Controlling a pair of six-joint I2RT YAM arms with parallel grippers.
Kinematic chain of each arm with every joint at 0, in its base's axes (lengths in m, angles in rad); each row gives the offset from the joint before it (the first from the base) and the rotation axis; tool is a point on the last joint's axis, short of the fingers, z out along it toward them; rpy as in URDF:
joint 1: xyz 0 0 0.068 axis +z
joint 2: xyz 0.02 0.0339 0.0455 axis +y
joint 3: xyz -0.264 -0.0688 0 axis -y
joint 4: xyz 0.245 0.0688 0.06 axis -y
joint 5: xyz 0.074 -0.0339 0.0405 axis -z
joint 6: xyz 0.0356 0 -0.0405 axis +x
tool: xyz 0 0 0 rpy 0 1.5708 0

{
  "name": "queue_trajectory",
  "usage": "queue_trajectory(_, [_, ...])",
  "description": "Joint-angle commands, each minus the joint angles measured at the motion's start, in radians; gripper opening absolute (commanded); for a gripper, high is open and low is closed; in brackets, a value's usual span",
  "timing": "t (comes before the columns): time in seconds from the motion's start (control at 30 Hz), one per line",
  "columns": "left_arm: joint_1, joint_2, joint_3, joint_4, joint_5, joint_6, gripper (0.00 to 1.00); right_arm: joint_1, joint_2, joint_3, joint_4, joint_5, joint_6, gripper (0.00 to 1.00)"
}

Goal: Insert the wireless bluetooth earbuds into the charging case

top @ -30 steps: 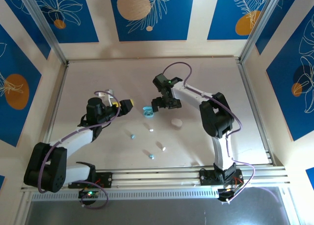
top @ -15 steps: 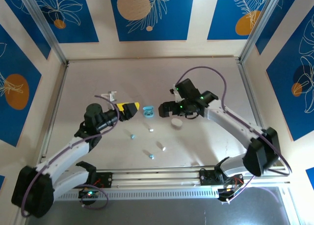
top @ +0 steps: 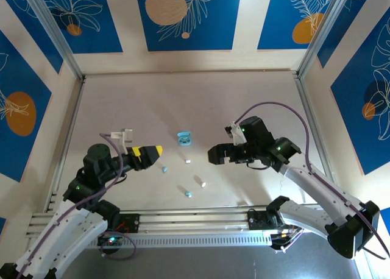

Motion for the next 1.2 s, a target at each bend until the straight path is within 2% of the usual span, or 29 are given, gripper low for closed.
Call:
queue_trajectory(0.0, [-0.007,0.014,0.038,-0.22,-0.117,0.049,1.0,0.019,-0.062,-0.052,-0.005,0.098,0.089,0.99])
queue_trajectory(0.07, [-0.007,0.037,0.011,-0.193,-0.161,0.044,1.0,0.02,-0.092,-0.084,0.038,0.111,0.077,0.99])
queue_trajectory(0.17, [-0.006,0.087,-0.057,-0.011,-0.159,0.031,1.0,0.015,-0.106,-0.108,0.096,0.124,0.051,0.99])
queue_trajectory(0.27, [-0.006,0.196,-0.055,0.093,-0.193,0.099,1.0,0.0,-0.087,-0.115,0.149,0.088,0.003,0.99])
queue_trajectory(0.33, [-0.006,0.28,-0.041,0.151,-0.235,0.161,1.0,-0.017,-0.059,-0.127,0.205,0.015,-0.047,0.99])
queue_trajectory(0.47, [0.003,0.397,-0.069,0.35,-0.266,0.203,1.0,-0.081,0.045,-0.111,0.288,-0.233,-0.125,0.99])
queue_trajectory(0.63, [0.003,0.49,-0.105,0.557,-0.294,0.27,1.0,-0.056,0.238,0.014,0.187,-0.347,-0.244,0.91])
queue_trajectory(0.77, [0.005,0.459,-0.198,0.634,-0.368,0.264,1.0,0.019,0.344,0.089,0.093,-0.326,-0.347,0.87])
queue_trajectory(0.9, [0.006,0.395,-0.223,0.574,-0.426,0.293,1.0,0.109,0.423,0.133,0.027,-0.267,-0.432,0.82])
queue_trajectory(1.17, [0.018,0.371,-0.247,0.577,-0.473,0.271,1.0,0.313,0.593,0.216,-0.082,-0.077,-0.547,0.63])
